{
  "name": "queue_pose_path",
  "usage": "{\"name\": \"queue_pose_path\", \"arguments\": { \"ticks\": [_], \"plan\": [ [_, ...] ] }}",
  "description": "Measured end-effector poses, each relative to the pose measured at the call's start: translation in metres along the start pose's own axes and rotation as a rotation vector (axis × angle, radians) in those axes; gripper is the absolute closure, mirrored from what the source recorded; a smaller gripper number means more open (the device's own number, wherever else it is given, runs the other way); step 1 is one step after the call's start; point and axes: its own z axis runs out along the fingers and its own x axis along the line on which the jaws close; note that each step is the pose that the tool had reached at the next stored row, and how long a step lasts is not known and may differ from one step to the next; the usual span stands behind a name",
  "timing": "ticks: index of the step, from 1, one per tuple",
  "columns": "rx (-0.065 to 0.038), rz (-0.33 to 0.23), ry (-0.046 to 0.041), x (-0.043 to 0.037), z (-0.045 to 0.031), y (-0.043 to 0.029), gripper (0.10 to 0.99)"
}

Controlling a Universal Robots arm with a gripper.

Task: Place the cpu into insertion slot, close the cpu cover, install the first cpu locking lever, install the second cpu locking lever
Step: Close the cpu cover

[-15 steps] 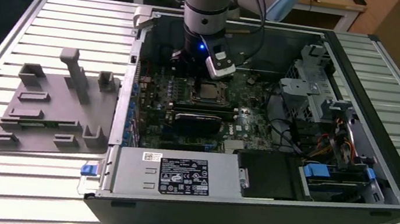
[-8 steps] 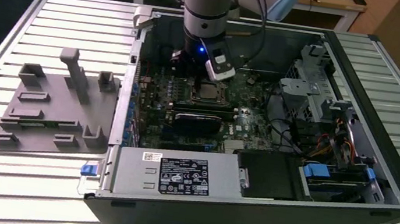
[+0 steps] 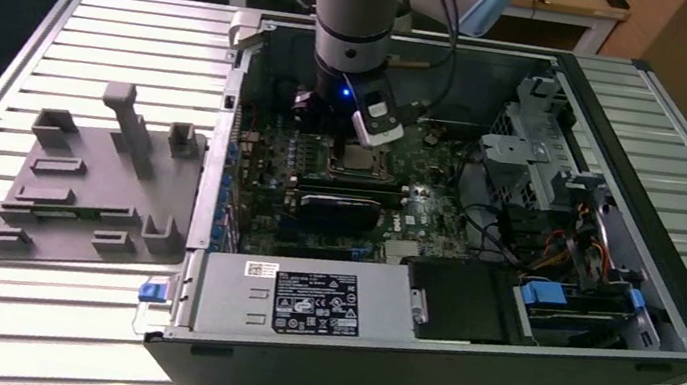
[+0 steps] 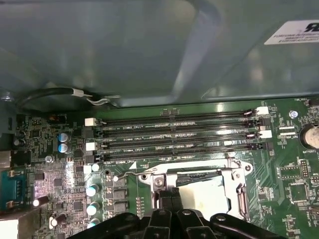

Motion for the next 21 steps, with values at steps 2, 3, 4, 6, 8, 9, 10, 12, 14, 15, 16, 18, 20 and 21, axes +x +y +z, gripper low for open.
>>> {"name": "queue_pose_path", "arguments": {
  "ticks": [2, 3, 4, 6, 8, 9, 10, 12, 14, 15, 16, 18, 20, 21],
  "plan": [
    [-0.002, 0.0, 0.0001, 0.0001, 0.0013, -0.0004, 0.984],
    [-0.002, 0.0, 0.0002, 0.0001, 0.0018, -0.0006, 0.984],
    [-0.003, 0.0, 0.0004, 0.0001, 0.0022, -0.0007, 0.984],
    [-0.005, 0.0, 0.0008, 0.0001, 0.0029, -0.0009, 0.984],
    [-0.008, 0.0, 0.0012, -0.0004, 0.0036, -0.001, 0.984],
    [-0.009, 0.001, 0.0012, -0.0006, 0.0039, -0.0009, 0.984],
    [-0.009, 0.001, 0.001, -0.0007, 0.004, -0.0009, 0.984],
    [-0.01, 0.001, 0.0009, -0.0007, 0.004, -0.0009, 0.984],
    [-0.01, 0.001, 0.0009, -0.0008, 0.004, -0.0009, 0.984],
    [-0.01, 0.001, 0.0008, -0.0008, 0.0039, -0.0009, 0.984],
    [-0.01, 0.001, 0.0004, -0.0009, 0.0035, -0.0007, 0.984],
    [-0.011, 0.001, 0.0004, -0.001, 0.0021, -0.0004, 0.984],
    [-0.012, 0.001, 0.0012, -0.0009, 0.0015, -0.0005, 0.984],
    [-0.015, 0.001, 0.0013, -0.0009, 0.0016, -0.0005, 0.984]
  ]
}}
